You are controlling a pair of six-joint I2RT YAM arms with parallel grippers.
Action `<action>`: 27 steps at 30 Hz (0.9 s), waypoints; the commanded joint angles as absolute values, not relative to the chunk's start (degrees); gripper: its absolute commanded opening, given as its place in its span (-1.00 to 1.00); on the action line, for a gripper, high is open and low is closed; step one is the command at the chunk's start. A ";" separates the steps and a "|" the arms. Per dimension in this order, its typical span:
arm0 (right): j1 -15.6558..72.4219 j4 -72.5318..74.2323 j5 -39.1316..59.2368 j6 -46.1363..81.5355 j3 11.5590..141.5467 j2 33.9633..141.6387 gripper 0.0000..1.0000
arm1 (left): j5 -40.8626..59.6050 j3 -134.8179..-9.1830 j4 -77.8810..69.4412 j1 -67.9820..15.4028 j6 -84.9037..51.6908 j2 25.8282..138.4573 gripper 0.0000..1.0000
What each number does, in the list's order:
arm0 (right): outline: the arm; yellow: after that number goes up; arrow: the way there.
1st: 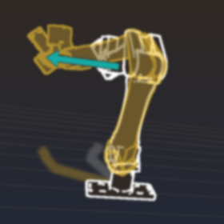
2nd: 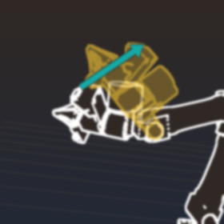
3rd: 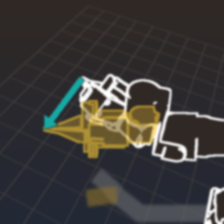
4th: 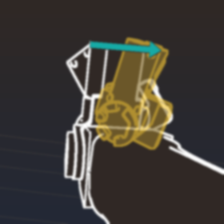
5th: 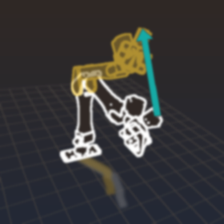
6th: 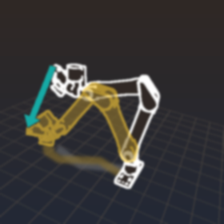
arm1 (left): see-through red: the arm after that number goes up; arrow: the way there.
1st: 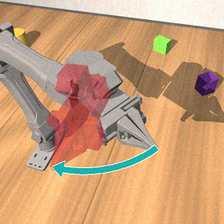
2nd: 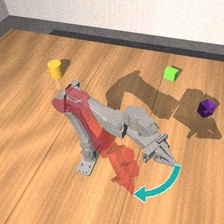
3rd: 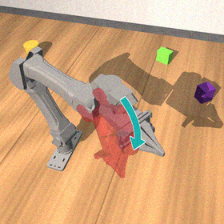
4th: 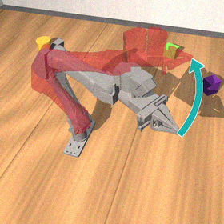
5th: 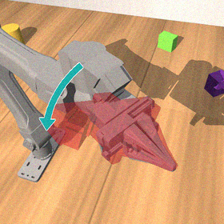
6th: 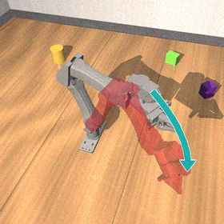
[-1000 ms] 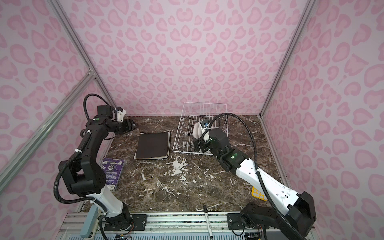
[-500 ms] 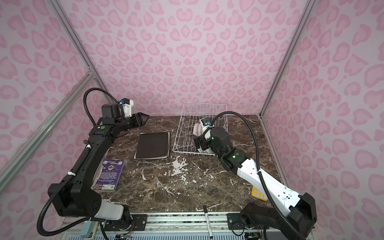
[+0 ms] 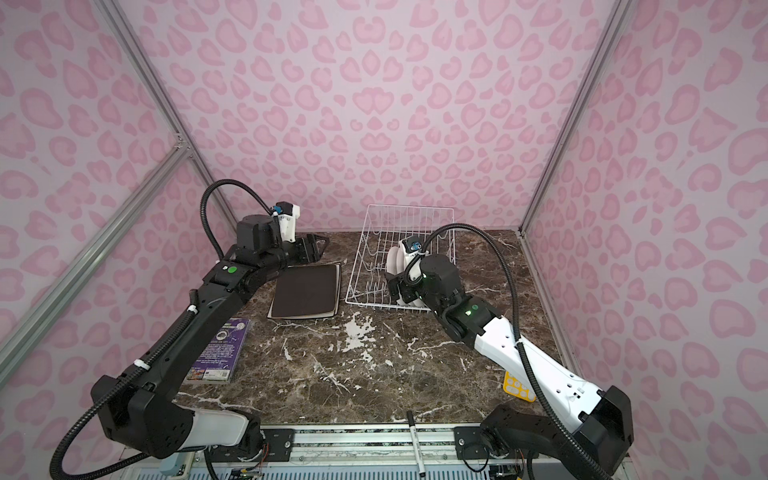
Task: Unload the plates from the dish rack
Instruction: 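Move the left gripper to the rack onto the round plates while the right gripper waits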
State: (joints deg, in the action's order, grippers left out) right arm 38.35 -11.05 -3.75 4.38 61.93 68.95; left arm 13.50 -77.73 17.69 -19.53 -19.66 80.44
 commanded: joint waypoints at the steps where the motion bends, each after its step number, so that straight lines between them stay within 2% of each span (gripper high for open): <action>1: 38.23 -12.47 -3.30 6.17 62.21 68.35 0.98 | 11.38 -78.08 14.59 -21.70 -19.48 82.18 0.33; 9: 36.71 -14.33 -3.00 8.23 60.60 66.76 0.98 | 11.87 -80.87 13.67 -27.29 -22.07 89.52 0.28; 20: 30.32 -18.06 2.09 10.53 59.58 65.48 0.98 | 13.48 -87.33 15.40 -32.41 -27.17 100.05 0.18; 25: 29.34 -18.07 2.65 10.90 58.98 65.63 0.98 | 15.51 -91.02 18.12 -32.96 -28.10 104.26 0.07; 27: 29.26 -18.44 2.40 10.97 59.09 65.52 0.98 | 15.86 -92.79 19.93 -33.05 -28.35 106.19 -0.06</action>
